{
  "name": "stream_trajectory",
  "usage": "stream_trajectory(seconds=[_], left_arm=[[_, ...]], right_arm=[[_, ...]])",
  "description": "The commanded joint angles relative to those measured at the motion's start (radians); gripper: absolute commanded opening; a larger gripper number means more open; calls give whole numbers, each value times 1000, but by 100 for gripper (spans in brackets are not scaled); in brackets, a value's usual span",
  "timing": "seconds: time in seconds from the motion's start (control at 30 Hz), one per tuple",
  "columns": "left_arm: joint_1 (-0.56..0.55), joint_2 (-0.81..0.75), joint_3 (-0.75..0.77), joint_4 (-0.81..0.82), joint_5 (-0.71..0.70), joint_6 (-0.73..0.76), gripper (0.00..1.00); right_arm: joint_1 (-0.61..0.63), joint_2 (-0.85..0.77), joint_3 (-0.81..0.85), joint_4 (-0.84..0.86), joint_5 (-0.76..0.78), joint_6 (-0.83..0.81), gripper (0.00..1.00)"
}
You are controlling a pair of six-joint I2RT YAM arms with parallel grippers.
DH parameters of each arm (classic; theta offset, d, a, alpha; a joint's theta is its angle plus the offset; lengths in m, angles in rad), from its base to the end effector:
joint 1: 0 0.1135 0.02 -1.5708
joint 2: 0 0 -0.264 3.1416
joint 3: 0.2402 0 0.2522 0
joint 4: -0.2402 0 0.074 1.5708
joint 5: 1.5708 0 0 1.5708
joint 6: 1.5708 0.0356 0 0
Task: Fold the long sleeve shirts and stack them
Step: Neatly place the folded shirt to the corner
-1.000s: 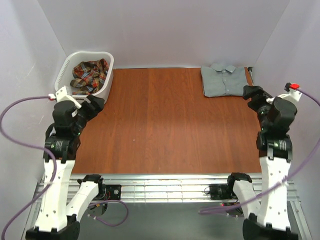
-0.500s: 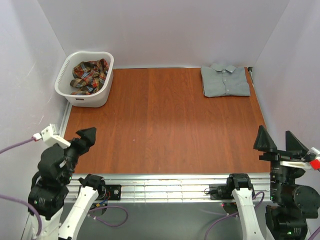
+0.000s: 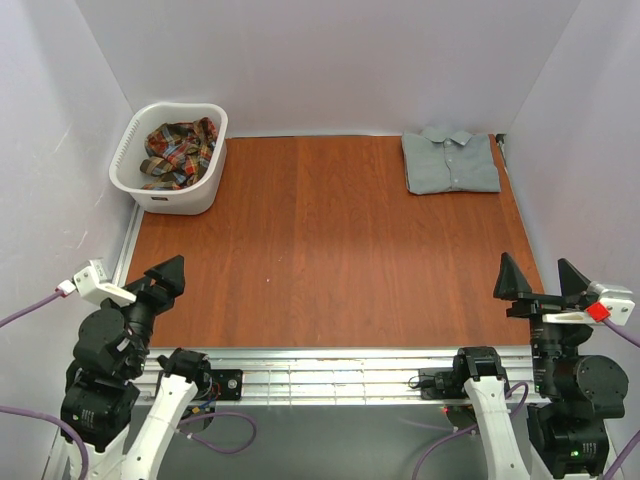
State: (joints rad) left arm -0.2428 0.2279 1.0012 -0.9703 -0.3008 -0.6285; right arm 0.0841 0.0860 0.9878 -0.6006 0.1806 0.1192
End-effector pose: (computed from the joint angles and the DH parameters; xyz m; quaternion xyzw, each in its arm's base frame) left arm 0.0046 0.0097 0.3660 -0.2398 0.7321 -0.1596 0.6173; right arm -0.0334 -0.0092 0.3979 0.0830 0.5892 0.0282 0.8032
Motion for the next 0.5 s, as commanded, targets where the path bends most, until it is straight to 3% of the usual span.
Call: stream_trajectory(seconds=[0.0,0.47], left_arm=[[-4,-1,-13,10,-29,-8,98],[-3,2,-24,24,-43,-4,98]], right_arm=[[8,-11,-15,41,-4,-23,99],[6,-14,-43,53,-10,-10,99]])
